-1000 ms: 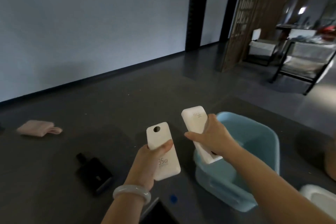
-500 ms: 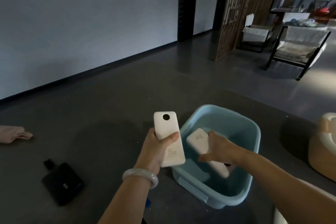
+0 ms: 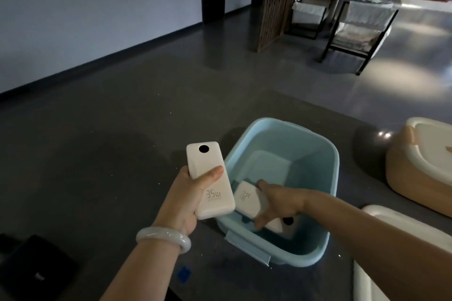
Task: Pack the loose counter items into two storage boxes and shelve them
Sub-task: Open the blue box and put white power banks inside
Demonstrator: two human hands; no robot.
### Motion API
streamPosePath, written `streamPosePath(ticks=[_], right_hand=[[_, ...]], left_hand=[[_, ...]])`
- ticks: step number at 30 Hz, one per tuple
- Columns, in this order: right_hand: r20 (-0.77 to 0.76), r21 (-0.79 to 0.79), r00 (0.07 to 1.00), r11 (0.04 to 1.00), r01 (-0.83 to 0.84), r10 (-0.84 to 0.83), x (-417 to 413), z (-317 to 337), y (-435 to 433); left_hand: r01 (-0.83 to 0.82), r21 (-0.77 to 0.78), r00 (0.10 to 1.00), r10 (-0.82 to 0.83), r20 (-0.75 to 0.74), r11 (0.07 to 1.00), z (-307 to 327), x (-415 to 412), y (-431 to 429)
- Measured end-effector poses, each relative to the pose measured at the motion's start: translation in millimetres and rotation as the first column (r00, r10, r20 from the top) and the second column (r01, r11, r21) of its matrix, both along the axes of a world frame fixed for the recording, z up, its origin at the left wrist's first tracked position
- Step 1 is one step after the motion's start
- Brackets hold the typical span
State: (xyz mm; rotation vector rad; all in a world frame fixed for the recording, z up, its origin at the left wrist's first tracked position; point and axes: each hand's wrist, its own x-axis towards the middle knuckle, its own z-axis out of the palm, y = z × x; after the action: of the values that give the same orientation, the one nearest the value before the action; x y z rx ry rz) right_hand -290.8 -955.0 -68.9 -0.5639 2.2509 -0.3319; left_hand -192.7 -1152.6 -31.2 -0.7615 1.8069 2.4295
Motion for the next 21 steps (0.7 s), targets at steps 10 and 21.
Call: streamPosePath(ticks=[10, 21], right_hand=[[-0.048, -0.026, 0.996, 0.996, -0.083, 0.081, -2.0, -7.8, -1.9], [0.079, -0.105, 0.996, 0.994, -0.028, 0.037, -0.6, -6.6, -0.6]], left_hand=[[0.023, 0.055, 1.0, -0.023, -0.015, 0.998, -2.6, 1.9, 1.2], [0.013, 0.045, 1.0, -0.012, -0.019, 0.999, -3.6, 2.7, 0.9]])
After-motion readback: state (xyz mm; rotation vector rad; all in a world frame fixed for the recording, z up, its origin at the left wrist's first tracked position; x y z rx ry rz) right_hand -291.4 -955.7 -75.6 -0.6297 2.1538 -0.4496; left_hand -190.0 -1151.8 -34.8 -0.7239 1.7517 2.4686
